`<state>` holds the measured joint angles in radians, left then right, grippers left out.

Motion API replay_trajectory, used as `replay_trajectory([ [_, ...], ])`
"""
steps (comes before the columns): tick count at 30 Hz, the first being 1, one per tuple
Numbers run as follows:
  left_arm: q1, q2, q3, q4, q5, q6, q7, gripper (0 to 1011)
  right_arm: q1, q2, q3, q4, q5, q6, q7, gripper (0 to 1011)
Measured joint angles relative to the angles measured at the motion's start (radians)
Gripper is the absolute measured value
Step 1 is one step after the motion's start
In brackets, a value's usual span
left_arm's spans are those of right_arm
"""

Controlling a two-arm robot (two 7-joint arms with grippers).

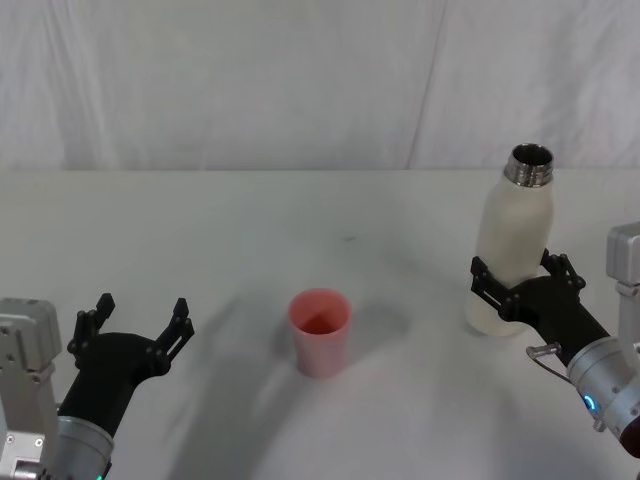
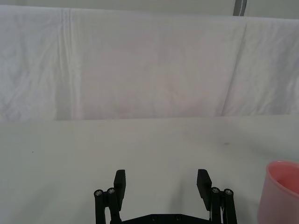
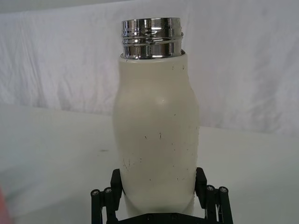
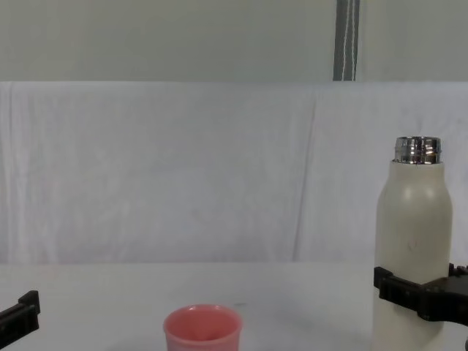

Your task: Grasp the thermos with one hand and pour water into the cup lid.

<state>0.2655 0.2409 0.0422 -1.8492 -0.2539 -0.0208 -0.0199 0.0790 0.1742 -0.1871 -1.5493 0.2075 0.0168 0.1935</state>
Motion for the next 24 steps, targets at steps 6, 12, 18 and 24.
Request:
replay_trajectory([
  [6,0.0,0.0,0.0,0.0,0.0,0.0,0.0,1001,0.002,-0.005,0.0,0.009,0.0,-0.008,-0.001,951],
  [12,0.0,0.0,0.0,0.0,0.0,0.0,0.0,1001,0.005,-0.009,0.001,0.018,0.002,-0.015,-0.001,951],
  [18,0.0,0.0,0.0,0.0,0.0,0.0,0.0,1001,0.01,-0.014,0.001,0.028,0.002,-0.023,-0.001,951],
  [24,0.0,0.0,0.0,0.0,0.0,0.0,0.0,1001,0.02,-0.019,-0.003,0.04,0.001,-0.028,-0.001,951],
])
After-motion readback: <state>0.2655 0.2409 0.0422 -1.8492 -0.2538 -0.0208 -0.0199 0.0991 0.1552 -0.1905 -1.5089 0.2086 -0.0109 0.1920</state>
